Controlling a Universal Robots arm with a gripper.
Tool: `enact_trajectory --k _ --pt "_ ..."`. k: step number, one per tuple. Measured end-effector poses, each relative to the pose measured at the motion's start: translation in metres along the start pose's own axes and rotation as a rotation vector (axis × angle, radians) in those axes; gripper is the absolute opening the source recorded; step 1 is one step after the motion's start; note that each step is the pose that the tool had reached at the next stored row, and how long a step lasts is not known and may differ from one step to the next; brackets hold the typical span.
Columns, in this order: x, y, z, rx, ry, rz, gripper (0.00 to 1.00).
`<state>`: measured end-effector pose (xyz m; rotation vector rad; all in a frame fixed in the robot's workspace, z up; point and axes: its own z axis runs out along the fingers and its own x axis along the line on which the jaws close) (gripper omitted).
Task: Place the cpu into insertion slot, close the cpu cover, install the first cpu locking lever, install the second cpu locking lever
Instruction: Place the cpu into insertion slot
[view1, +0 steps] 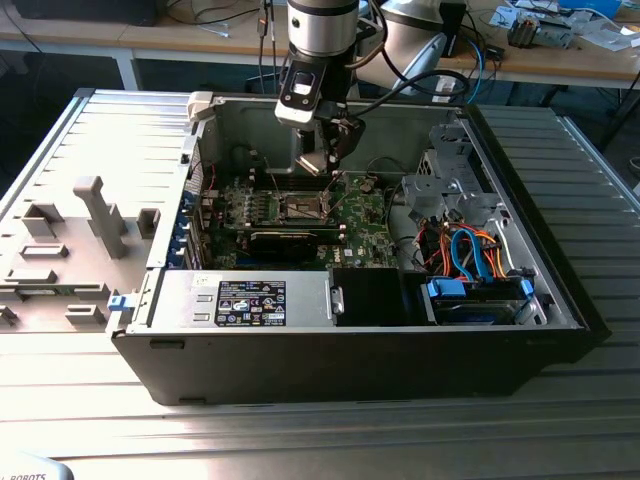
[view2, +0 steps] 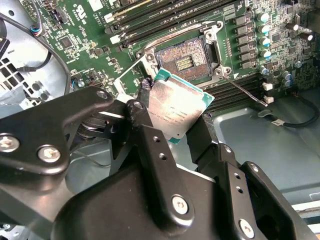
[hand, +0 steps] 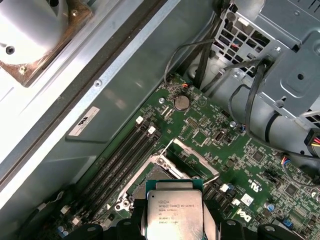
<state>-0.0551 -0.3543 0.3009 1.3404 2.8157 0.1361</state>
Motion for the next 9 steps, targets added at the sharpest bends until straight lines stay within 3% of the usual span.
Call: enact_trajectory --k 9 --pt "0.0 0.0 0.0002 -0.0005 -0.0018 0.021 0.54"
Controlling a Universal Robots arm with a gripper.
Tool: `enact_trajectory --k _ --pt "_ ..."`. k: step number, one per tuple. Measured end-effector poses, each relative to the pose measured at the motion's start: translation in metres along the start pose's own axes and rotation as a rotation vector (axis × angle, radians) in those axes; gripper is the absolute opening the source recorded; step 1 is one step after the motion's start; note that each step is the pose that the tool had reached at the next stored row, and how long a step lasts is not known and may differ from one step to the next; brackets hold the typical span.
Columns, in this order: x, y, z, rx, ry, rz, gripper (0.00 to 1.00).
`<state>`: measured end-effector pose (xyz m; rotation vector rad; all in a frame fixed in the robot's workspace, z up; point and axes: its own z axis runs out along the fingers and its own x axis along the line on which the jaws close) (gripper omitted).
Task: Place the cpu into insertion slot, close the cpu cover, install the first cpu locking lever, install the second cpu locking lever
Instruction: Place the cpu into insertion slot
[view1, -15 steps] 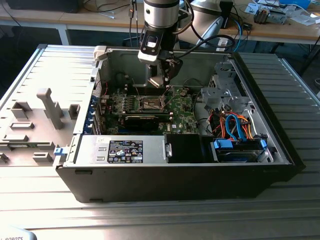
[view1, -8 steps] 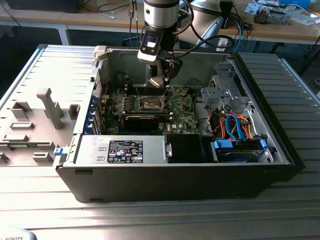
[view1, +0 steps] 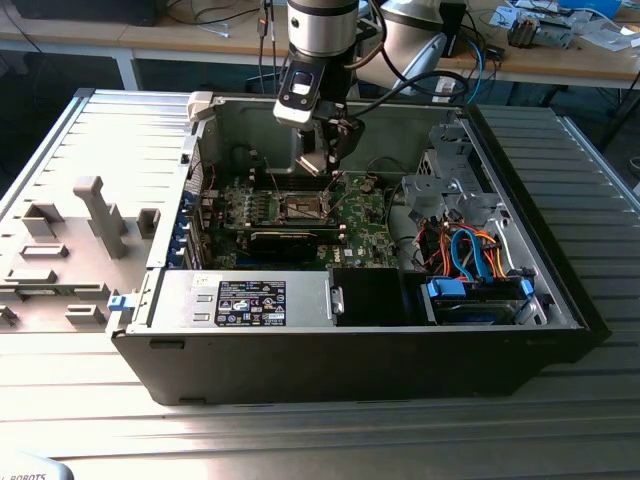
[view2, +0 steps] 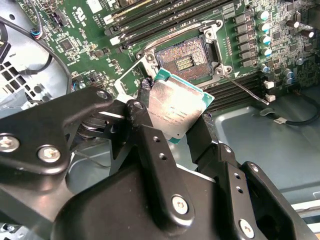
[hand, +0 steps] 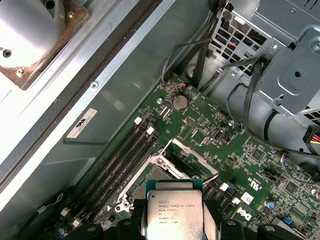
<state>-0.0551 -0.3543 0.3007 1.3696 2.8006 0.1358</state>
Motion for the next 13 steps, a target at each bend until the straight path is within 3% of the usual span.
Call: enact_trajectory --k 13 --pt "0.0 0.0 0.0003 -0.0006 -0.0028 0.032 0.54"
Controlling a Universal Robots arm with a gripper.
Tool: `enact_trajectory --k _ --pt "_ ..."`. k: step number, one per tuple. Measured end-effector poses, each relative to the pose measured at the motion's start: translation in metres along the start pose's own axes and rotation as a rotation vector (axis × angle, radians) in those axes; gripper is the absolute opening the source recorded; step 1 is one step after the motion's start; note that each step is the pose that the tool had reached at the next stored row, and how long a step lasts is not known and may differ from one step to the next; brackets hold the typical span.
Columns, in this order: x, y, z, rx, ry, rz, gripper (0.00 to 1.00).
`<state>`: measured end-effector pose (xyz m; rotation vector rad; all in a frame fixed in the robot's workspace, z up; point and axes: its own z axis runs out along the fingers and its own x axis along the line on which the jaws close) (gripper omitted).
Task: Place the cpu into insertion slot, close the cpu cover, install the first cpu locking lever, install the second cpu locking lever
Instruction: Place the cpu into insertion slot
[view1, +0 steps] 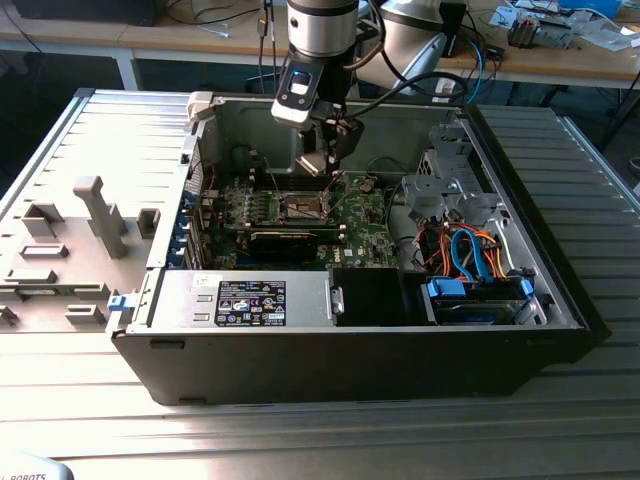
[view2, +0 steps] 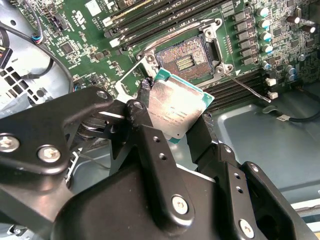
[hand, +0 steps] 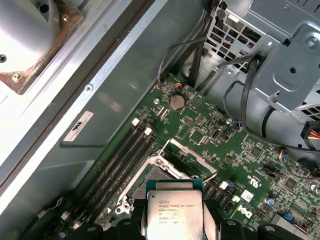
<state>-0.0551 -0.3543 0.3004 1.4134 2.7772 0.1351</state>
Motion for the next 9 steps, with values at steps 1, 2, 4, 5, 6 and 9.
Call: enact_trajectory --k 1,2,4,5,6,9 --pt "0.0 0.0 0.0 -0.0001 -0.0003 0.003 0.54" --pt "0.0 0.0 0.0001 -0.0001 -0.0005 0.006 0.54" --pt "0.0 0.0 0.0001 -0.0002 -0.0009 0.01 0.54" --pt "0.0 0.0 0.0002 -0.0003 -0.0011 0.012 0.54" --pt "0.0 0.0 0.0001 -0.0003 -0.0012 0.014 0.54" --pt "0.0 0.0 0.0002 -0.0004 -0.0017 0.02 0.54"
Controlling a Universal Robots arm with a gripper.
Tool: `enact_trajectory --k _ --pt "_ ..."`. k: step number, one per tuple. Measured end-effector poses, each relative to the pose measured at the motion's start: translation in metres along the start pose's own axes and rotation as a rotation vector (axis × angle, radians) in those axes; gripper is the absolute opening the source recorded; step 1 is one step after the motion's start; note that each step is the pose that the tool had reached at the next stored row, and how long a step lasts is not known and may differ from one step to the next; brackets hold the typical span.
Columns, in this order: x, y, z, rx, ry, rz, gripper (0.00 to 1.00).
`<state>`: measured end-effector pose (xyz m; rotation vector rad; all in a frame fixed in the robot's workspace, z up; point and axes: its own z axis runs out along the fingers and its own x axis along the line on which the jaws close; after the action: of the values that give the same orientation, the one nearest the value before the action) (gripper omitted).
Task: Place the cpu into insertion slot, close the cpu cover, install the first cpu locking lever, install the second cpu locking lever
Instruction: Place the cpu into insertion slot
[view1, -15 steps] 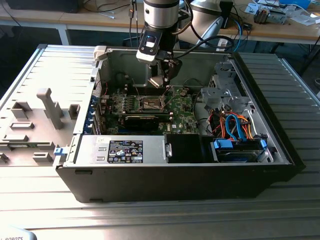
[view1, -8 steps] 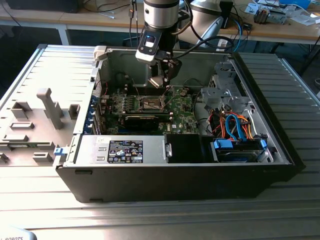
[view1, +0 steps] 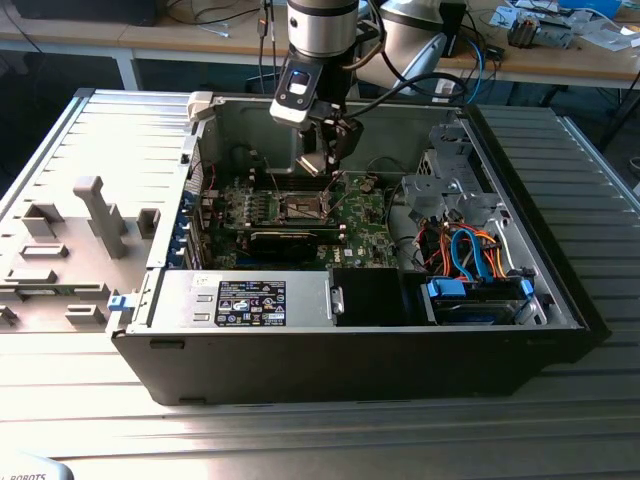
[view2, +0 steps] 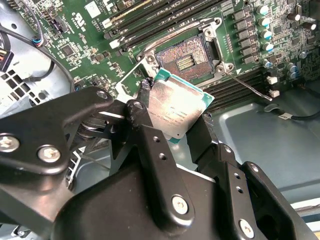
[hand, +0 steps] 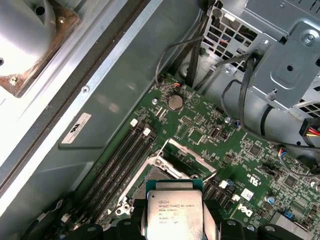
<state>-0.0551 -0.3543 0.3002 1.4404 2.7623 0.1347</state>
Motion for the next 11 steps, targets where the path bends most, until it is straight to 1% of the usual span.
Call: enact_trajectory --k 11 --pt "0.0 0.0 0.0002 -0.0003 -0.0021 0.023 0.54"
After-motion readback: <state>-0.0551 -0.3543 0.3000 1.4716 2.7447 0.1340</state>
